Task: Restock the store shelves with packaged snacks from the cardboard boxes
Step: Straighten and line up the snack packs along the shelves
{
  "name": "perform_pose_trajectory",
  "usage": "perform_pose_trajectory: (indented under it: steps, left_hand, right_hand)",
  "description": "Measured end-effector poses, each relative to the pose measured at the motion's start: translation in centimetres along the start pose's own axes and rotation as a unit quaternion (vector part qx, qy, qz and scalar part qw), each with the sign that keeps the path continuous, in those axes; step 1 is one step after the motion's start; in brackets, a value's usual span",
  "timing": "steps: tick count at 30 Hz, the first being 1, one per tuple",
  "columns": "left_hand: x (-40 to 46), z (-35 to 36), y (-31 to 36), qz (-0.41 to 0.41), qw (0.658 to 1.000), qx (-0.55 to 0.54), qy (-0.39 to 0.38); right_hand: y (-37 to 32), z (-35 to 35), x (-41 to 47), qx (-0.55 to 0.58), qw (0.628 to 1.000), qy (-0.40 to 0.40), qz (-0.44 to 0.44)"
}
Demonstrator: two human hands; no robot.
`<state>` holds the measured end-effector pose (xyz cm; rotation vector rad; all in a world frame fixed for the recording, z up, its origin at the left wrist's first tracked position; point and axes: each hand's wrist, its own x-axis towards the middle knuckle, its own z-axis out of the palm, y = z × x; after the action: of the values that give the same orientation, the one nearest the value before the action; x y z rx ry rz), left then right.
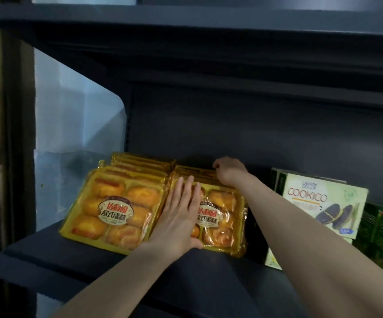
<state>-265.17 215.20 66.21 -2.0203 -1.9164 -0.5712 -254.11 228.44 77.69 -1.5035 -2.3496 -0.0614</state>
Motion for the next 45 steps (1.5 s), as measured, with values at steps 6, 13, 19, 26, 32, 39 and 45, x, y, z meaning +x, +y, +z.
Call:
perform_pose_trajectory:
  steps: [6, 13, 19, 26, 32, 39, 45]
  left_hand:
    - [0.0, 0.3, -0.1, -0.004, 1.0, 0.017, 0.007]
    - [0.9, 1.0, 1.2, 0.015, 0.996, 0.07, 0.061]
    - [2.2, 1.7, 1.2, 0.005, 0.994, 0.087, 0.068]
    - [1.7, 1.3, 1.0, -0.016, 0.995, 0.067, 0.077]
    - [2.3, 1.0, 1.2, -0.02, 0.994, 0.097, 0.051]
    - [-1.4, -1.6, 1.9, 0.059, 0.978, 0.158, 0.124]
    - [-5.5, -6.0, -3.4, 0.052, 0.987, 0.072, 0.132]
  right_hand:
    - [0.5, 1.4, 3.1, 0.013, 1.0, -0.023, 0.008]
    - [1.1, 0.1, 2.8, -0.04, 0.998, 0.043, 0.02]
    - [1.1, -0.5, -1.3, -0.022, 0.998, 0.058, 0.004]
    - [2.9, 5.7, -10.4, -0.14, 0.945, 0.268, -0.125]
    - [4.3, 8.0, -9.2, -0.232, 0.944, 0.196, -0.131]
    - [2.7, 6.6, -10.9, -0.203, 0.957, 0.172, -0.119]
    - [-3.2, 4.9, -14.9, -0.118, 0.949, 0.25, -0.151]
